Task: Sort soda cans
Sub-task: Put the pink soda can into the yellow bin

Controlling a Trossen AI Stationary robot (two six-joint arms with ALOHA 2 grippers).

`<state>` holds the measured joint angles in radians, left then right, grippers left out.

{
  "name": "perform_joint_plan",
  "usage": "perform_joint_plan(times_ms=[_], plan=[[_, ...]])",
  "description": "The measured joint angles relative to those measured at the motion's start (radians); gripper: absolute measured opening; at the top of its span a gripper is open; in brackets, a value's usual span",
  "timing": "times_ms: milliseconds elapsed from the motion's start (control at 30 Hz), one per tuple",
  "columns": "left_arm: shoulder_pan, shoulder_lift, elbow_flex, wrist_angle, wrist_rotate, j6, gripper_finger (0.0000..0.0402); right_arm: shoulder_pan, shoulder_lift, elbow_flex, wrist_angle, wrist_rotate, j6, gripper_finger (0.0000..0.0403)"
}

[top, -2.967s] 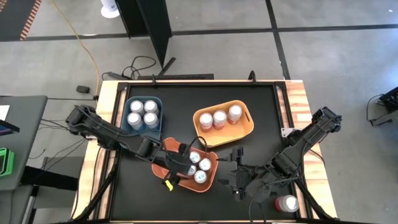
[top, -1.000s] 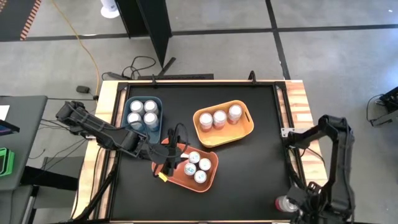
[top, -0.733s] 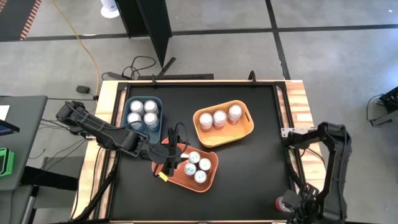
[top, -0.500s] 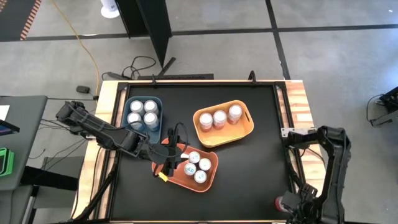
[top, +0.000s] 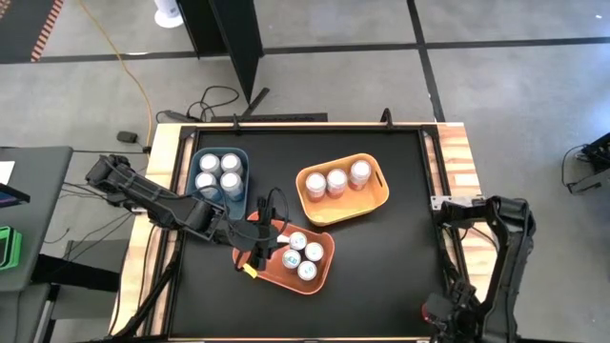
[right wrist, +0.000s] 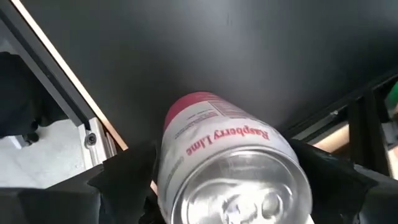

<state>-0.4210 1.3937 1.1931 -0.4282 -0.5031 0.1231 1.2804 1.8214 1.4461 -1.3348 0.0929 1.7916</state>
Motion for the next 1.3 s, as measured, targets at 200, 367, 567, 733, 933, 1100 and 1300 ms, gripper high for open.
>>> perform_joint_plan(times_ms=[200, 367, 567, 733, 933, 1100, 1300], plan=[[0.0, 0.0, 0.0, 0.0, 0.001, 0.0, 0.0275, 0.0, 0.0, -0.044, 0.091, -0.013, -0.013, 0.0367], [0.0, 0.0, 0.0, 0.0, 0.0, 0.0, 0.0275, 0.003, -0.005, -0.071, 0.147, -0.017, -0.013, 0.0339], [0.0, 0.0, 0.0, 0.0, 0.0, 0.0, 0.0275, -0.002, -0.009, -0.079, 0.156, -0.033, -0.021, 0.0316], [0.0, 0.0, 0.0, 0.0, 0.0, 0.0, 0.0275, -0.033, -0.03, -0.084, 0.152, -0.046, -0.063, 0.0313], [0.0, 0.0, 0.0, 0.0, 0.0, 0.003, 0.0275, -0.136, -0.093, -0.086, 0.103, -0.043, -0.236, 0.0311], [0.0, 0.0, 0.0, 0.0, 0.0, 0.021, 0.0275, -0.265, -0.156, -0.086, 0.051, -0.042, -0.44, 0.0311], [0.0, 0.0, 0.0, -0.004, 0.0, 0.052, 0.0275, -0.45, -0.259, -0.078, 0.024, -0.005, -0.727, 0.031]])
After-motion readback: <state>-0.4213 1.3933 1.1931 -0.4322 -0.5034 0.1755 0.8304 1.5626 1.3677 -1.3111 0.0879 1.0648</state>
